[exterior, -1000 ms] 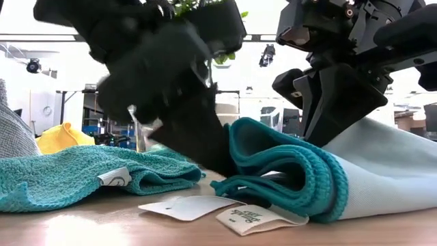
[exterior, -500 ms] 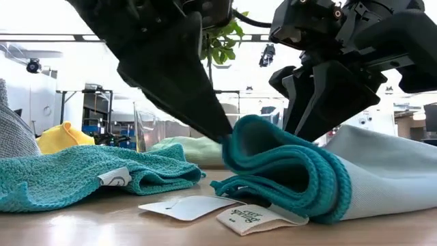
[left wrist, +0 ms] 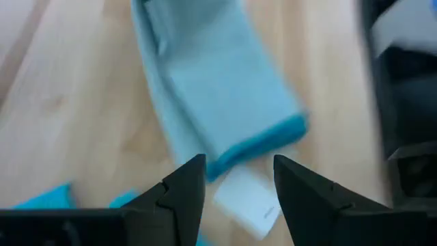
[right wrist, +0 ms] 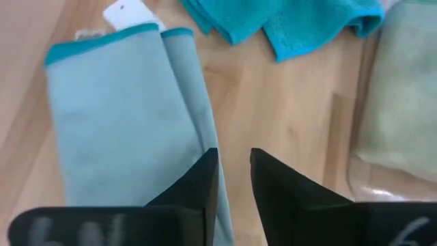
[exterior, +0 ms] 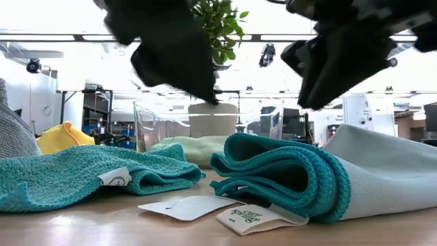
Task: Fold microfiber towels
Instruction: Fold the light blue microfiber cloth
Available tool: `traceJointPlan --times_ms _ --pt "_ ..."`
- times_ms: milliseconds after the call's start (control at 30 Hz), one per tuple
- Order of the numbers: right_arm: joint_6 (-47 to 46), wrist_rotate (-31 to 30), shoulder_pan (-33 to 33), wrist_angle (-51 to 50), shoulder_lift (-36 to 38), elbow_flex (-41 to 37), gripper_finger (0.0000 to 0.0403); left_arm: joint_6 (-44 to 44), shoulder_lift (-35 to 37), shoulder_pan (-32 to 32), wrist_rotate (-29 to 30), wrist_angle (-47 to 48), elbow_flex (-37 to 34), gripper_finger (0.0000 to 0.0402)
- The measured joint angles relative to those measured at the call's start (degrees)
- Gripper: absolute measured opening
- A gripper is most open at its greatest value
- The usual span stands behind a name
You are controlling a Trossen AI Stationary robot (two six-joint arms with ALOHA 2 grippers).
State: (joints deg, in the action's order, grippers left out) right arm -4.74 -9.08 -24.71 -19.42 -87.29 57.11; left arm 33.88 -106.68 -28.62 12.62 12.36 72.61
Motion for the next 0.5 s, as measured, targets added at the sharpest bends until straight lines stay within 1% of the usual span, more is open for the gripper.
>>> traceJointPlan --times_ms 67,167,300,500 --pt "-0.73 0.10 -0.40 -1.88 1.86 -0.70 0.0072 0.34 0.12 -0.11 1.39 -2.57 -0.04 0.0157" --pt "-2.31 0.53 -1.19 -2.39 4.56 -2.97 0.0071 0.33 -1.06 -0.11 1.88 -7.83 -0.22 0.0157" --pt "-4.70 0.58 -1.83 -1.71 6.51 -5.75 0.0081 1.72 -3.15 -0.13 2.81 -8.69 -0.68 0.0157" --pt "-5.72 0.49 -1.77 6.20 5.63 -10.61 0.0100 3.47 -4.98 0.13 3.07 -8.91 -0.93 0.0157"
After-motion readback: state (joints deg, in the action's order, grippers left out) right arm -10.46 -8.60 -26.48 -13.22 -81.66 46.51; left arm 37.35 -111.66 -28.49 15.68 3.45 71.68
